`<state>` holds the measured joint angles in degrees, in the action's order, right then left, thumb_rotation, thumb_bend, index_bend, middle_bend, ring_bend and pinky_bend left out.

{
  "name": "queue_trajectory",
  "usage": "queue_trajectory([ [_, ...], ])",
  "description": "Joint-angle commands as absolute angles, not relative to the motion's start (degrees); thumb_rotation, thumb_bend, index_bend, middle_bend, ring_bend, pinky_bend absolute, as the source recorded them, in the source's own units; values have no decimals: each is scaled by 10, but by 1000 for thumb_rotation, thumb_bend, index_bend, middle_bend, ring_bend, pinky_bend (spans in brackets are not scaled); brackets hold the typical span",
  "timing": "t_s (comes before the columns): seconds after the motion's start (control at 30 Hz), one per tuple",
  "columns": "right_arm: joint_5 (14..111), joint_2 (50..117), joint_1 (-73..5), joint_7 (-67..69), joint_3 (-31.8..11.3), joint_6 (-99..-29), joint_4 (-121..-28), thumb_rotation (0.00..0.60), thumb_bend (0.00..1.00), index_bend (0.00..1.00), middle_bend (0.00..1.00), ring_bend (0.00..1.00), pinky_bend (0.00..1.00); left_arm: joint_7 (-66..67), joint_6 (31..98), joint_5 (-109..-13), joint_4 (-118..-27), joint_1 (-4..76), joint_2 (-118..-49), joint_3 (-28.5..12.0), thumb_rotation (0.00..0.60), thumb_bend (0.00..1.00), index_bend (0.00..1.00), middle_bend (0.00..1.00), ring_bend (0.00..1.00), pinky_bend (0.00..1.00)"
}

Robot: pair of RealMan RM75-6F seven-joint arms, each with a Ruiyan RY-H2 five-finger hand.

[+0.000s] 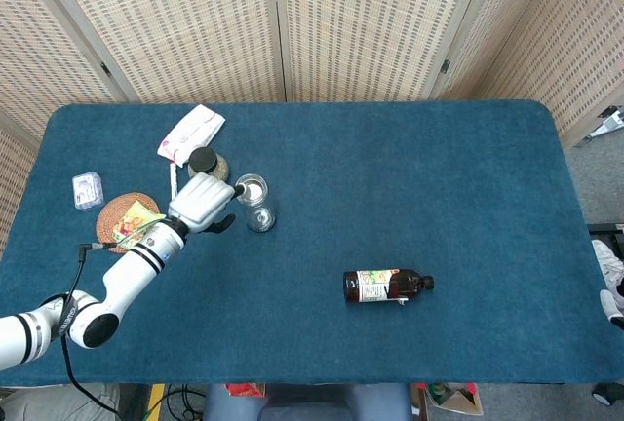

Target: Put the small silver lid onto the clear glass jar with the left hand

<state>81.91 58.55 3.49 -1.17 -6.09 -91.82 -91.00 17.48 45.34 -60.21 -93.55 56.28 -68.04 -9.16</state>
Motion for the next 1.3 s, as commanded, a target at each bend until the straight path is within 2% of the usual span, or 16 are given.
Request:
queue_trajectory([
  [0.03,819,585,35,-12,-61,-918,-910,600,301,33,183,149,166,174,456,-600,-938,562,-677,-94,600,434,326,1000,1000,1000],
  [0.7,818,581,37,-3,-62,-920,-907,600,301,32,183,149,166,159,496,-604,-932,552,-687,-119,600,434,314,1000,999,1000],
  [0.83,815,574,34,-2,-63,-913,-908,600,301,32,183,149,166,164,521,-597,-946,534,-672,-118,600,434,304,990,958,1000],
  [1.0,818,568,27,2,-60,-897,-905,600,301,32,183,149,166,165,585,-593,-983,484,-643,-107,600,434,293,854,809,1000],
  [1.17,824,566,20,15,-56,-881,-899,600,302,33,183,148,166,165,668,-603,-1024,419,-625,-89,600,434,281,674,653,992],
  [1.23,829,568,17,18,-54,-880,-896,600,304,32,183,143,166,164,692,-609,-1034,395,-624,-78,600,434,277,613,606,945],
  [1.3,837,571,15,22,-52,-880,-892,600,307,32,183,138,166,164,717,-618,-1044,368,-624,-63,600,431,272,543,548,847],
])
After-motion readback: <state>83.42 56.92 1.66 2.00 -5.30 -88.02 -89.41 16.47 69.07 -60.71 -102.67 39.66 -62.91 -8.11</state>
